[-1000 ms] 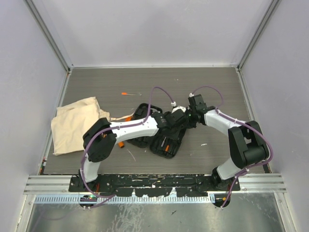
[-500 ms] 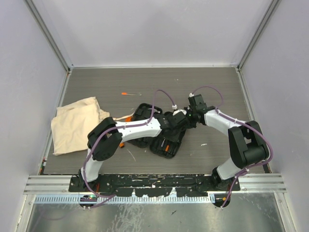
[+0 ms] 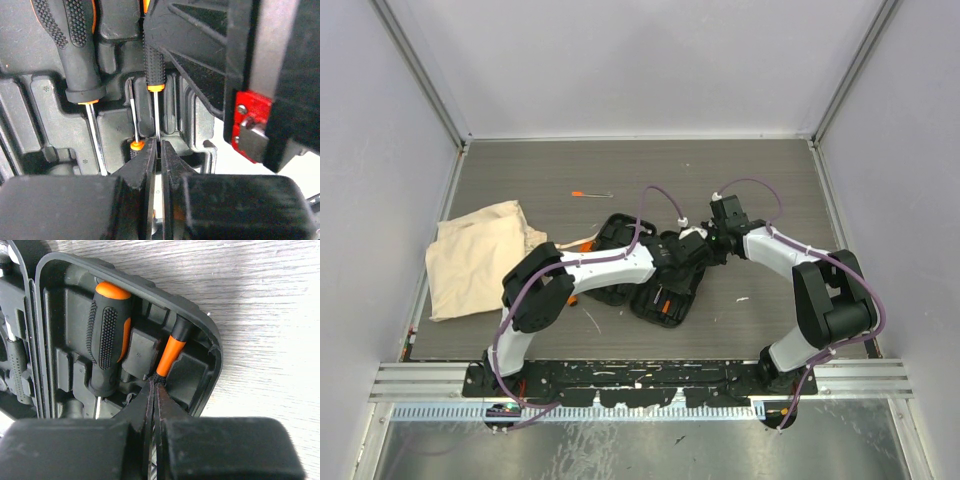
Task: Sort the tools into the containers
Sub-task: Place the screwdriver in the storage box.
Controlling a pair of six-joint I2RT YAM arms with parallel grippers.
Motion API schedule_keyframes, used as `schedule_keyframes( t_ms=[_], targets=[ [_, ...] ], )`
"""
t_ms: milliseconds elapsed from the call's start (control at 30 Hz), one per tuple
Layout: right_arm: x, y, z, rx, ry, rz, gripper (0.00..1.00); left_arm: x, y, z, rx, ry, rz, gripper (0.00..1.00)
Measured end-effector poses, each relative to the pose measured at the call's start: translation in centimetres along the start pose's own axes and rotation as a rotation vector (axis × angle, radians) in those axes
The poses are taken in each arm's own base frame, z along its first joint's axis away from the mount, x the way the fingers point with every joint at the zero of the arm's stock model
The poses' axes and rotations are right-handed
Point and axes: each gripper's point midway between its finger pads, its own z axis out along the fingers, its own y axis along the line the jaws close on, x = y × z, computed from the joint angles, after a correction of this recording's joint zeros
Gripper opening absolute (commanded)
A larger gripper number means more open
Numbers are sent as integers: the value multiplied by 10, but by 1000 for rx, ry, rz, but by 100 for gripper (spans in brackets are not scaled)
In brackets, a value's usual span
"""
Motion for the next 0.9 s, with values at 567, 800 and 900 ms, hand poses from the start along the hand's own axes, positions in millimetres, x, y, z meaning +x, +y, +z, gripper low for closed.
schedule_keyframes(
  t_ms=[567, 800, 900],
  targets=[
    [0, 0, 0, -1, 0, -9, 1, -8, 6, -7, -6, -6, 22, 21],
    [0, 0, 0, -2, 1, -13, 0, -17, 7, -13, -7, -23, 21, 22],
    [0, 0, 0, -2, 1, -14, 1, -17, 8, -13, -7, -23, 26, 21]
  ],
)
